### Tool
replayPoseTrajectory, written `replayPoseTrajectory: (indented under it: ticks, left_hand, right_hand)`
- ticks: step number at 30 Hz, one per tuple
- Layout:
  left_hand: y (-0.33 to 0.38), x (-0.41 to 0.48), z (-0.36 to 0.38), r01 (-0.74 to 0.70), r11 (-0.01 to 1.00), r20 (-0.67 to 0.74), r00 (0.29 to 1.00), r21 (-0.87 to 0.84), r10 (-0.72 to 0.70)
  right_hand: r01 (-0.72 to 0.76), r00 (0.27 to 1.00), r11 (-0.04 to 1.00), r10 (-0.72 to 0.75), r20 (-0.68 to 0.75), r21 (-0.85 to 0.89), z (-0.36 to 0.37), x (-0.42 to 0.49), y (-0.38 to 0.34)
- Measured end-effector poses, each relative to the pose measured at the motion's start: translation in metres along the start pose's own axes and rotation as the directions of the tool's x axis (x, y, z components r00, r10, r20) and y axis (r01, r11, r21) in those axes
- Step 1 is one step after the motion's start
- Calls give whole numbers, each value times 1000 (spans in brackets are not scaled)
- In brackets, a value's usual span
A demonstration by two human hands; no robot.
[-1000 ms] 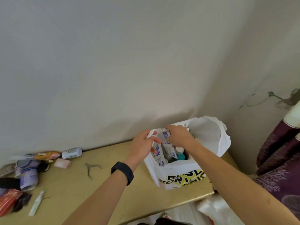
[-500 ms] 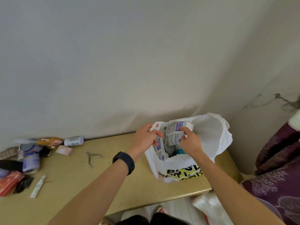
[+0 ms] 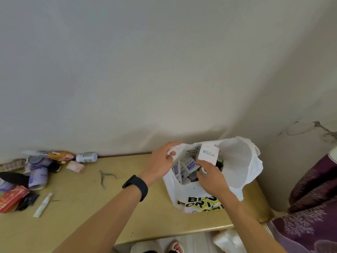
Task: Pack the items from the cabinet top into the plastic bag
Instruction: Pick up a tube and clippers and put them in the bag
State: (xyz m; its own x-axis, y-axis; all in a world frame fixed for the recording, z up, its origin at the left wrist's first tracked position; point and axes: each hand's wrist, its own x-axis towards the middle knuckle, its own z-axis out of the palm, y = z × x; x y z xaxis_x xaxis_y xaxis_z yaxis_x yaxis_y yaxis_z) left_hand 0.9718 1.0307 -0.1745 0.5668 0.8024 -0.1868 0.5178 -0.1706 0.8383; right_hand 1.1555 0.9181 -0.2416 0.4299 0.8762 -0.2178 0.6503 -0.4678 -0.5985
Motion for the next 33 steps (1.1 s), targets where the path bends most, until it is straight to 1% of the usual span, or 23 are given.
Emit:
replayPoseTrajectory:
  ticks: [2, 3, 6, 8, 10, 12, 14, 17, 20, 23, 26, 27, 28, 29, 30, 31, 33]
  left_hand:
    - [-15, -3, -3, -59, 996, -5, 998, 71, 60]
    - [-20, -5, -5, -70, 994, -7, 997, 80, 71]
    - [-36, -18, -13, -85, 996, -48, 995, 28, 86]
    - [-52, -29, -21, -54, 999, -111, 992, -4, 54]
    - [-75, -39, -32, 16, 999, -166, 986, -35, -22]
    - [-106, -53, -46, 92, 995, -199, 975, -28, -96]
    - [-140, -70, -60, 188, 982, -186, 965, -1, -184]
    - [-204, -106, -87, 358, 931, -166, 924, 70, -343]
    - [-266, -150, -115, 536, 834, -172, 841, 130, -513]
    - [-316, -194, -138, 678, 715, -136, 735, 170, -664]
    - [-358, -228, -154, 754, 628, -115, 653, 193, -748]
    - [-370, -236, -159, 767, 606, -115, 635, 211, -764]
    - [-381, -243, -164, 774, 588, -114, 623, 236, -774]
    - [-392, -249, -169, 773, 577, -113, 619, 264, -778]
    - [-401, -253, -173, 769, 571, -109, 618, 286, -778]
    - [-410, -257, -177, 763, 572, -101, 622, 300, -777]
    - [-423, -262, -184, 746, 585, -87, 637, 318, -766]
  right_hand:
    - [95, 991, 994, -90, -103, 54, -4, -21, -4]
    - [139, 979, 987, -125, -159, 79, -7, -32, -9]
    - [288, 916, 954, -249, -314, 83, -13, -62, -34]
    - [353, 880, 931, -299, -369, 89, -14, -80, -62]
    - [381, 882, 916, -319, -347, 126, -7, -91, -90]
    - [389, 904, 913, -353, -240, 123, 11, -94, -114]
    - [396, 916, 916, -389, -97, 61, 37, -90, -131]
    - [414, 902, 910, -403, 154, -40, 91, -78, -162]
    - [480, 817, 865, -379, 435, -147, 149, -67, -194]
    - [552, 706, 805, -312, 635, -218, 210, -57, -221]
    - [592, 575, 763, -174, 799, -260, 267, -44, -244]
    - [596, 544, 753, -123, 830, -279, 284, -38, -250]
    - [594, 533, 743, -76, 843, -308, 300, -31, -255]
    - [584, 547, 733, -36, 836, -351, 314, -23, -260]
    - [558, 586, 726, -2, 811, -401, 326, -14, -263]
    - [509, 643, 732, 26, 765, -453, 336, -4, -266]
    - [350, 780, 778, 66, 623, -521, 350, 20, -275]
